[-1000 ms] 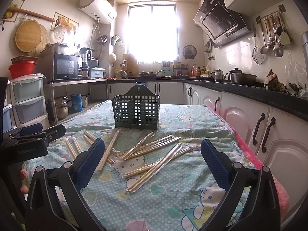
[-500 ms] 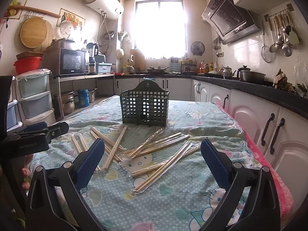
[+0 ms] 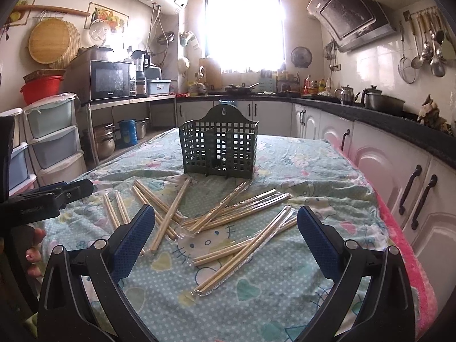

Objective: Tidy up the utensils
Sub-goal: 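Lower the left tool and close it on a wooden chopstick while the right tool grasps another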

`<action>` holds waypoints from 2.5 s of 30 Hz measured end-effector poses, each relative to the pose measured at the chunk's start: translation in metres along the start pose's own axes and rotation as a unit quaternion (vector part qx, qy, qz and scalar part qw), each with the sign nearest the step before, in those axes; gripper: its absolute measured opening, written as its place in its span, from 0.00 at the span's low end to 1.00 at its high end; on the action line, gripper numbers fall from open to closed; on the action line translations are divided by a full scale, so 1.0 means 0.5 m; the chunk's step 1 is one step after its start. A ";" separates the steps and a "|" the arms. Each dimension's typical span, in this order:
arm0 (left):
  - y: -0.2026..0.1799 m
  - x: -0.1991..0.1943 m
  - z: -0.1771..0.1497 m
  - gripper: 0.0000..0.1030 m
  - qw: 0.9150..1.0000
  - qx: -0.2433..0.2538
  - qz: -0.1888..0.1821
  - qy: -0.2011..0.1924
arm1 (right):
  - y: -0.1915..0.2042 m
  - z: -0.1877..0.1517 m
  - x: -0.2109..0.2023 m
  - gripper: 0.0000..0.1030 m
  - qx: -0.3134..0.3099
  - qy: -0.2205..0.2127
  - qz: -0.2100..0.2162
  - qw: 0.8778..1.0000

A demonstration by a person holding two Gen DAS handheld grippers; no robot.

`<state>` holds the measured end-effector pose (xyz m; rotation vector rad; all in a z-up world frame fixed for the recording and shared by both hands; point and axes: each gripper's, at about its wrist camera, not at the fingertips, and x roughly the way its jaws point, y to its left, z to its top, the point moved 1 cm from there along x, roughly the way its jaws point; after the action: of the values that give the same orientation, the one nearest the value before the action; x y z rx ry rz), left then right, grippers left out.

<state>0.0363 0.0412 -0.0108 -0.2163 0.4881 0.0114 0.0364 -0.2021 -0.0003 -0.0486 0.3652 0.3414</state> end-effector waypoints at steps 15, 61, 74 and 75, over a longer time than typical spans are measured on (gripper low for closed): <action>0.071 0.071 0.027 0.89 0.997 -0.026 0.027 0.066 | -0.005 0.056 0.087 0.94 0.000 0.037 0.035 0.999; 0.216 0.244 0.048 0.10 0.969 -0.153 0.020 0.195 | -0.127 0.091 0.530 0.37 0.184 0.256 0.002 0.949; 0.215 0.218 0.098 0.07 0.977 -0.132 0.007 0.169 | -0.187 0.082 0.562 0.07 0.247 0.267 0.028 0.931; 0.213 0.217 0.104 0.07 0.978 -0.130 0.005 0.166 | -0.194 0.084 0.558 0.06 0.254 0.264 0.035 0.930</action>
<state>0.1495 0.1515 -0.0382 -0.4775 0.8215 0.0508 0.3280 -0.2000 -0.0622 0.3897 0.9837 0.2921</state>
